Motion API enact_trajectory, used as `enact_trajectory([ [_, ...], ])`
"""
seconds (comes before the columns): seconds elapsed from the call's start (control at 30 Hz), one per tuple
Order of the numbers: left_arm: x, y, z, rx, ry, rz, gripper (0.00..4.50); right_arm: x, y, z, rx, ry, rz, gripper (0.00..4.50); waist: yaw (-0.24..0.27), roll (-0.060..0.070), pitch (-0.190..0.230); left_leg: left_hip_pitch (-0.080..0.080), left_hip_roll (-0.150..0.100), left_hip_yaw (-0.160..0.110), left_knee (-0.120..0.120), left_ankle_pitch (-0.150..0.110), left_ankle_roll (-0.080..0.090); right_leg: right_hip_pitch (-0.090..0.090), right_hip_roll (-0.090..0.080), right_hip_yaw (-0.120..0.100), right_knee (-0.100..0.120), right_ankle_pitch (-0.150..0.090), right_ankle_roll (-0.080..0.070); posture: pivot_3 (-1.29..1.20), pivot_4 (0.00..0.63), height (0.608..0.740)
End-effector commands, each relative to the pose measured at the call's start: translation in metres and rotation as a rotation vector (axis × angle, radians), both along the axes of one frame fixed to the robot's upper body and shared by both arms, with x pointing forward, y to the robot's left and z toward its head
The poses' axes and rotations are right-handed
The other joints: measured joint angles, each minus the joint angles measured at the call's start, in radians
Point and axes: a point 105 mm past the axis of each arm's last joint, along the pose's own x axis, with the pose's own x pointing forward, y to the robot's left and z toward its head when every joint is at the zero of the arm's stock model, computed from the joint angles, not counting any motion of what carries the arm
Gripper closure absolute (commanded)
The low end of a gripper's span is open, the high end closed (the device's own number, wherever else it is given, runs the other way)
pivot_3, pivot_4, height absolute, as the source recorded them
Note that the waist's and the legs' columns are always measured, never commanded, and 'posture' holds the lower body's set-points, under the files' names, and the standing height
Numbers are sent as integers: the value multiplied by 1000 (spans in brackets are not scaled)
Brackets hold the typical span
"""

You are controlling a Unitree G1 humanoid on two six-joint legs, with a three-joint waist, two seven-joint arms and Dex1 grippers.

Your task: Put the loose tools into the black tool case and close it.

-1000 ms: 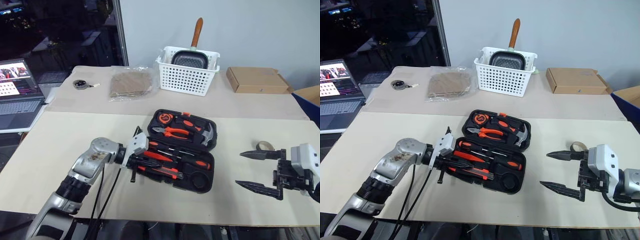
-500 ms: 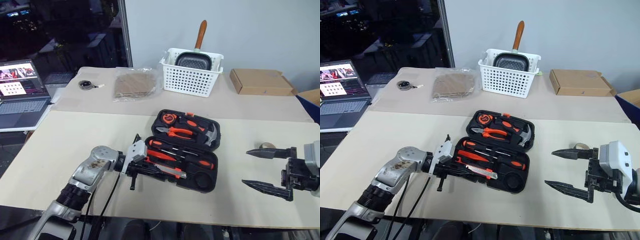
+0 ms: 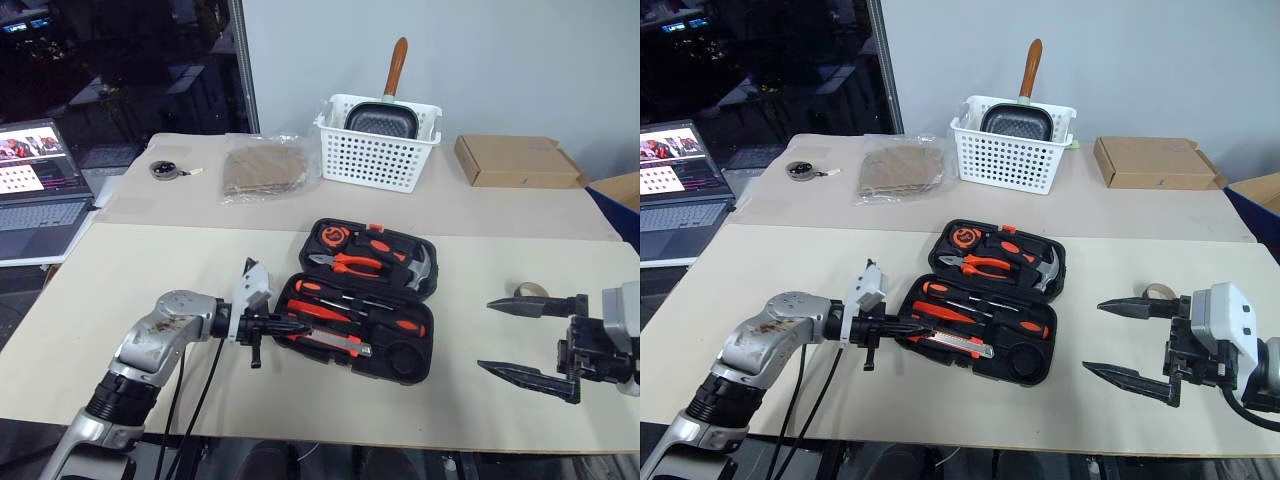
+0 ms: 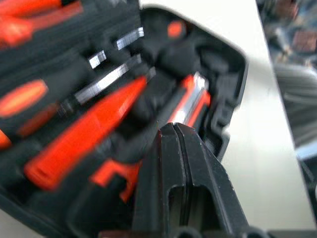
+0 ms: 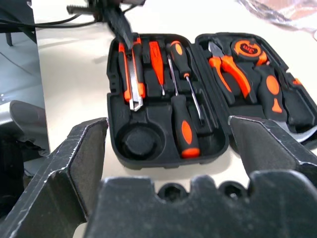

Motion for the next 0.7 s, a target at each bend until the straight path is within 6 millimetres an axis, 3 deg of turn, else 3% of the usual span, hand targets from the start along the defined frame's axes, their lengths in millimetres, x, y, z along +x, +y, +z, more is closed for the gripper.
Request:
enact_trajectory([
  [0.03,3,-4,-6,10,-16,8,4479,0,1,7,-2,-21,19,0,1,0,0,0,0,0,0,0,0,0,0,0,0,0,0,0,150,740],
  [0.1,3,-9,-6,-15,-12,2,4479,0,0,7,-5,-21,18,0,3,0,0,0,0,0,0,0,0,0,-1,0,0,0,0,0,150,740],
  [0.2,8,-14,20,-139,-27,32,4479,-2,-1,7,-7,-21,19,0,3,0,0,0,-1,0,0,0,0,1,-2,0,0,0,0,0,150,740],
  [0.27,15,-8,37,-190,-37,89,4479,-3,-1,7,-7,-21,16,0,2,0,0,0,0,0,0,0,0,0,-2,0,0,0,0,0,150,740],
  [0.33,21,1,42,-187,-40,148,4479,-3,-2,6,-7,-20,13,0,-2,0,0,-1,0,-1,0,0,0,-1,-2,0,0,0,0,0,150,740],
  [0.47,30,16,25,-70,-63,231,4479,-2,1,1,6,-15,17,0,-6,0,0,0,0,-1,0,0,0,0,-1,0,0,0,-1,0,150,740],
  [0.7,18,10,4,11,-40,189,4479,0,1,1,7,-16,23,0,0,0,0,0,0,0,0,0,0,0,-3,0,-1,0,0,0,150,740],
])
